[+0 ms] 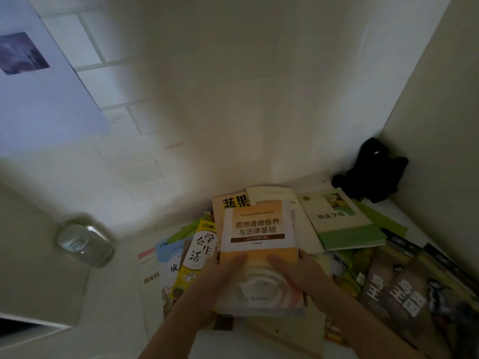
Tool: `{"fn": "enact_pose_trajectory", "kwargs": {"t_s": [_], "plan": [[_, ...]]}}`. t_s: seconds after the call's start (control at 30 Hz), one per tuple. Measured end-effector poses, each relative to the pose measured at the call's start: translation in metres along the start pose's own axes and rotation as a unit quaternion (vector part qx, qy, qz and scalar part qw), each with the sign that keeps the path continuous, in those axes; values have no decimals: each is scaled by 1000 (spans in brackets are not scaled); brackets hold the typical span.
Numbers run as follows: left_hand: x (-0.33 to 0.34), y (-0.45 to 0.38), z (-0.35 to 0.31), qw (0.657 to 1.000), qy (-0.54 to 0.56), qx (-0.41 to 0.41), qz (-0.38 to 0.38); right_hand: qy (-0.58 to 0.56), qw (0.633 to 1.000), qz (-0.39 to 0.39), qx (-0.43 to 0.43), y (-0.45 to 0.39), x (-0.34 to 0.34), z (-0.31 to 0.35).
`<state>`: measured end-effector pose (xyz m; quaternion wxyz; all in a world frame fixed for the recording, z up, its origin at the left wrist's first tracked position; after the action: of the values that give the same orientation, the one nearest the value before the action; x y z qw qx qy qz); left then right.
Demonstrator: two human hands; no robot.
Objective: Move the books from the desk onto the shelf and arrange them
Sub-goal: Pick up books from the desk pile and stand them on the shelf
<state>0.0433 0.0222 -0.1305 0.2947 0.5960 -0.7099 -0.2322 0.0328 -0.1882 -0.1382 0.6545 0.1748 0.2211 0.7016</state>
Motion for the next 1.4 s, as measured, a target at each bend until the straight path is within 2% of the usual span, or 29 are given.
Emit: {"fn": "enact_pose_trajectory", "kwargs": {"t_s": [0.07,0.2,0.27,0.33,0.4,0.5,0.63,0.7,0.77,0.9,1.07,1.2,1.3,1.4], "plan": [[8,16,6,997,59,-12,47,9,1000,7,-18,14,-2,7],[15,35,7,988,134,-46,61,31,992,83,-85,38,4,28],[12,41,-6,991,127,6,40,48,984,106,-137,44,5,47],[6,45,-31,990,94,108,-2,63,971,113,-201,44,3,69],[7,52,-62,978,41,206,-7,89,956,108,-257,41,-1,91],[6,47,-97,960,-30,277,-27,132,931,112,-321,27,-7,117],[6,23,-94,955,-68,288,-7,122,927,141,-326,-4,-8,98],[4,6,-72,954,-96,284,-1,117,948,147,-258,-19,-3,70],[-1,-10,-53,952,-103,287,10,139,966,108,-191,-27,-5,46],[-5,-22,-45,952,-114,283,1,144,967,108,-180,-40,-6,20],[-3,-19,-52,950,-126,283,-32,155,963,88,-204,-35,-1,26],[-7,5,-67,949,-126,286,-48,152,948,83,-266,-24,3,39],[-19,48,-78,942,-101,312,-69,113,947,87,-287,-5,16,61],[-41,116,-95,923,-74,367,-89,136,927,114,-332,24,50,100]]}}
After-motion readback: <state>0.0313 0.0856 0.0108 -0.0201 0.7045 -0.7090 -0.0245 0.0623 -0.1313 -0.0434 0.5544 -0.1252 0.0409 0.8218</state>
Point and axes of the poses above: each hand's wrist, its own y-axis away from the middle knuckle, its own x-axis out of the palm, z = x × y, the point moved 5 cm from there along -y, towards the middle knuckle, and after that the axes turned 7 degrees about z, right-handed, at the moved point
